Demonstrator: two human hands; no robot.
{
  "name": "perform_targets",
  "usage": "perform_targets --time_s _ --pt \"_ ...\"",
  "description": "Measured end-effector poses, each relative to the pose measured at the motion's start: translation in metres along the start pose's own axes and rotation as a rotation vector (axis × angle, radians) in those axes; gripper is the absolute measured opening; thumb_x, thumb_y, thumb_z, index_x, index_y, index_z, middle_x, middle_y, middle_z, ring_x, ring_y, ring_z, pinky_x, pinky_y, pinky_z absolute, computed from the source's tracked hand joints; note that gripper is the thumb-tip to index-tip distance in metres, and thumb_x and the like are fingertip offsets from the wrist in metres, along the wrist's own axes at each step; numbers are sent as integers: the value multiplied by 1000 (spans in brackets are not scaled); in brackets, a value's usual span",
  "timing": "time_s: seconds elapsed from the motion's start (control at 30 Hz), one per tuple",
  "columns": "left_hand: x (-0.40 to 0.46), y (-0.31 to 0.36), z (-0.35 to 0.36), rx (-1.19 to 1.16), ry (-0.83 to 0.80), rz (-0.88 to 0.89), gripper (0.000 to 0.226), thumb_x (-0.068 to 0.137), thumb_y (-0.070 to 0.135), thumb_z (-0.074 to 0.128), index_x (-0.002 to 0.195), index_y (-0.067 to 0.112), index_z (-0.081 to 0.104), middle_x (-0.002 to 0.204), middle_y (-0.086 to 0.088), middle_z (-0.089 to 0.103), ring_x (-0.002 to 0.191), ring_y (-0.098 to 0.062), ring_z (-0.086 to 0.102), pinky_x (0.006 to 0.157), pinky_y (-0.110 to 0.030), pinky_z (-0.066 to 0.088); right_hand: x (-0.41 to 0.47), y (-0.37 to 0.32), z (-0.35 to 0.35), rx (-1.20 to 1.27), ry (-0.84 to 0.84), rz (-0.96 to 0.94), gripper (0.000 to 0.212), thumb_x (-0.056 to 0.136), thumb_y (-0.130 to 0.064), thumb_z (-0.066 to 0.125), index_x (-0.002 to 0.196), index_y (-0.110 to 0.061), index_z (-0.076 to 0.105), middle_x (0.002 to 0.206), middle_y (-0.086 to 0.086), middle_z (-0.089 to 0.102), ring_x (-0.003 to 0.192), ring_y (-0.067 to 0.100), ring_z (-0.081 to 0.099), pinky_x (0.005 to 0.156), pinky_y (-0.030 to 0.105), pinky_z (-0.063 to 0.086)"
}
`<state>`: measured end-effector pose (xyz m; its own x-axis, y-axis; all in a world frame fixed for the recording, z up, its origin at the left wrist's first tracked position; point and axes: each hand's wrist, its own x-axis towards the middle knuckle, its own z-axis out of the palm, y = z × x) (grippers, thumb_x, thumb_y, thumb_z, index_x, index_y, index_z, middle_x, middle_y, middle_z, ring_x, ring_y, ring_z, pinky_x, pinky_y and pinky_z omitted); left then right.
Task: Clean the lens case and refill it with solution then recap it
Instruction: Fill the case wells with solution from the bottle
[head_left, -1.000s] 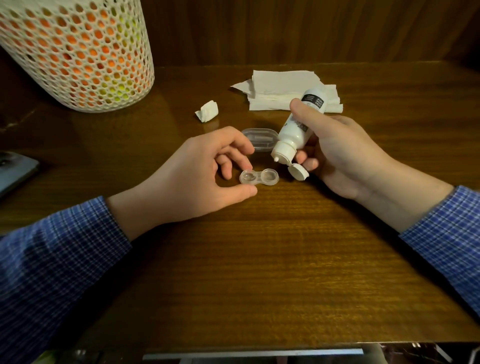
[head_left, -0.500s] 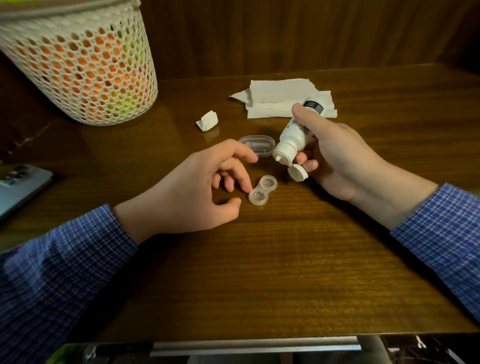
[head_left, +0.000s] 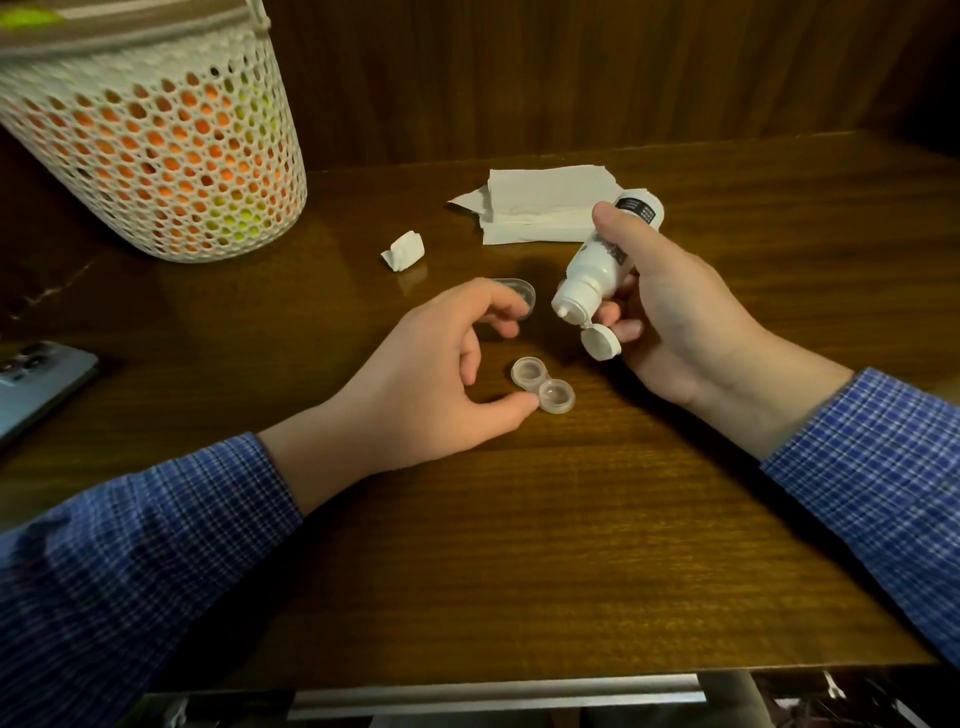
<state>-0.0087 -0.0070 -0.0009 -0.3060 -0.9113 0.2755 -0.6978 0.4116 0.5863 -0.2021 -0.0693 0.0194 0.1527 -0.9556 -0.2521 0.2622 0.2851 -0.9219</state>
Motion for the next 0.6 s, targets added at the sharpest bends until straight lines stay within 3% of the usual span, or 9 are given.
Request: perform_targets --time_s 0.1,0.27,0.6 --pt "6 3 4 -16 -43 -11 76 82 35 84 146 23 46 118 15 66 61 -20 58 54 -18 50 0 0 0 -5 5 11 38 93 -45 71 111 -14 59 83 7 60 46 8 46 36 17 35" --pt "8 4 6 -21 -43 -38 78 85 31 83 151 22 40 110 15 70 57 -20 59 53 -31 55 0 0 0 -1 3 14 37 93 -45 71 110 -14 58 79 6 61 47 8 46 36 17 35" --pt "1 2 1 41 52 -31 69 84 29 84 143 18 48 94 15 70 61 -12 63 55 -14 50 1 3 -1 -194 -18 -84 29 93 -43 72 98 -16 64 61 -5 69 43 8 51 35 18 36"
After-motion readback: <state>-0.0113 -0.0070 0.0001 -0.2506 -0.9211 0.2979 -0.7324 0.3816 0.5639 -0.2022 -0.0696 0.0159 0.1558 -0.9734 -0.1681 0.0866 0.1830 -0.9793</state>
